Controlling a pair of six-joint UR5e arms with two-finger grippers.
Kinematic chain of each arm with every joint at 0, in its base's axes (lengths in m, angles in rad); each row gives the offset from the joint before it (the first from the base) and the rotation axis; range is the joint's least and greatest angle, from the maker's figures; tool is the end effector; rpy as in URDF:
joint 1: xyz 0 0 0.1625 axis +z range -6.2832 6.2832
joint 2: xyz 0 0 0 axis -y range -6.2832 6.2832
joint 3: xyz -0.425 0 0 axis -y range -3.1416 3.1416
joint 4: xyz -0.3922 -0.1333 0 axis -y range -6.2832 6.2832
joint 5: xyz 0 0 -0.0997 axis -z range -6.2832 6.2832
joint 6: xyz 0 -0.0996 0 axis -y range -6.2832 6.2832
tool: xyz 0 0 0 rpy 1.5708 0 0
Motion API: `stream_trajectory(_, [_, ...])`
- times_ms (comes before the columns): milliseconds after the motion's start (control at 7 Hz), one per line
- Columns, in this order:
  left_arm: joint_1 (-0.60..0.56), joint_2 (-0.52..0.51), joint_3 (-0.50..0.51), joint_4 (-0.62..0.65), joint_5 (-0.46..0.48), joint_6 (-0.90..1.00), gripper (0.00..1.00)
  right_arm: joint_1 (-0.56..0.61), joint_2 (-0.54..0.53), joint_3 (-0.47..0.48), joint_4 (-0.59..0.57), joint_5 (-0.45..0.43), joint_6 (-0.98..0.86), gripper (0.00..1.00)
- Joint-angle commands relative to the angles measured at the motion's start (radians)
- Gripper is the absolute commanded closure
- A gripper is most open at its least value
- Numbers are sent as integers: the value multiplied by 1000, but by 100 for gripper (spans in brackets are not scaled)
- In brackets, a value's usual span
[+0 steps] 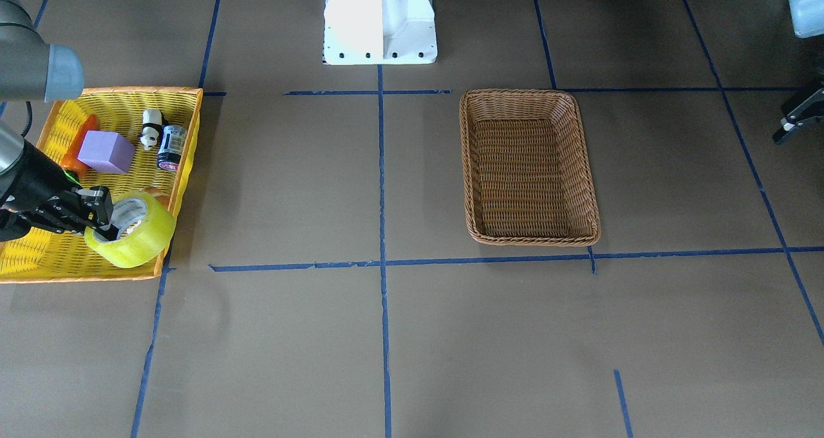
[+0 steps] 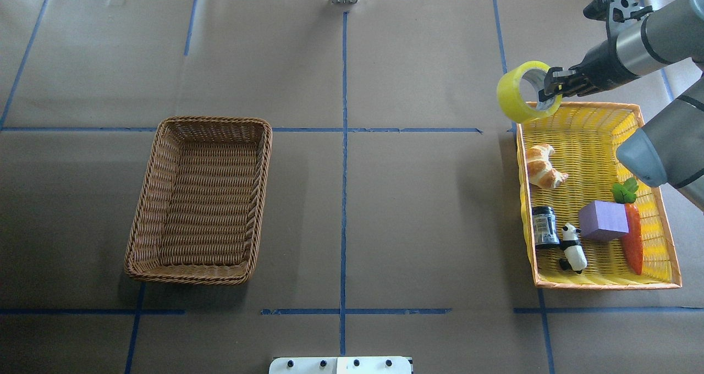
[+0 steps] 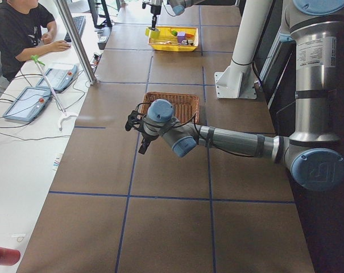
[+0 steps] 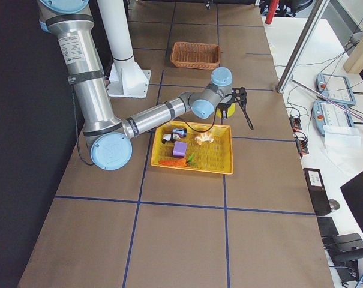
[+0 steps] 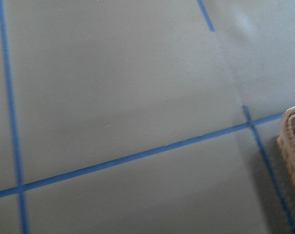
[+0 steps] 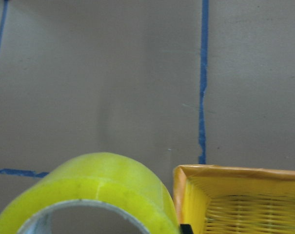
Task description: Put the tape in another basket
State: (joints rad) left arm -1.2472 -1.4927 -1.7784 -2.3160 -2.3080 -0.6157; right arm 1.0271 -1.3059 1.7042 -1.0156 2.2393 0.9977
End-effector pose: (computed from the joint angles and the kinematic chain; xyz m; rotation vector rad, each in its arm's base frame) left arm 0.0885 -0.4726 0.5063 0.4297 0.9868 0.0588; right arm -0.2461 -0.5456 0.3845 0.2272 -1.0760 0.0889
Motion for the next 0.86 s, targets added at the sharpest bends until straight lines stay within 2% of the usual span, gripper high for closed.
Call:
stream_trajectory(0, [104,-76,-44,-135,36,-395,0,-38,-10,3,247,-3,227,100])
stream_trajectory(143, [141,-93,-70,-245,38,-602,0,-53,-15,0,410,-3,375,100])
stream_trajectory(429, [178,-127,-145,-405,41,-952,0,-94,-27,-5,647,-1,490,100])
stream_trajectory(571, [257,-171,-186,-413,86,-1028,0,-125,-36,-18,792,-4,501,100])
stream_trajectory(714, [356,-193,-238,-411,173,-1100,0,-148,-36,-12,898,-3,586,100])
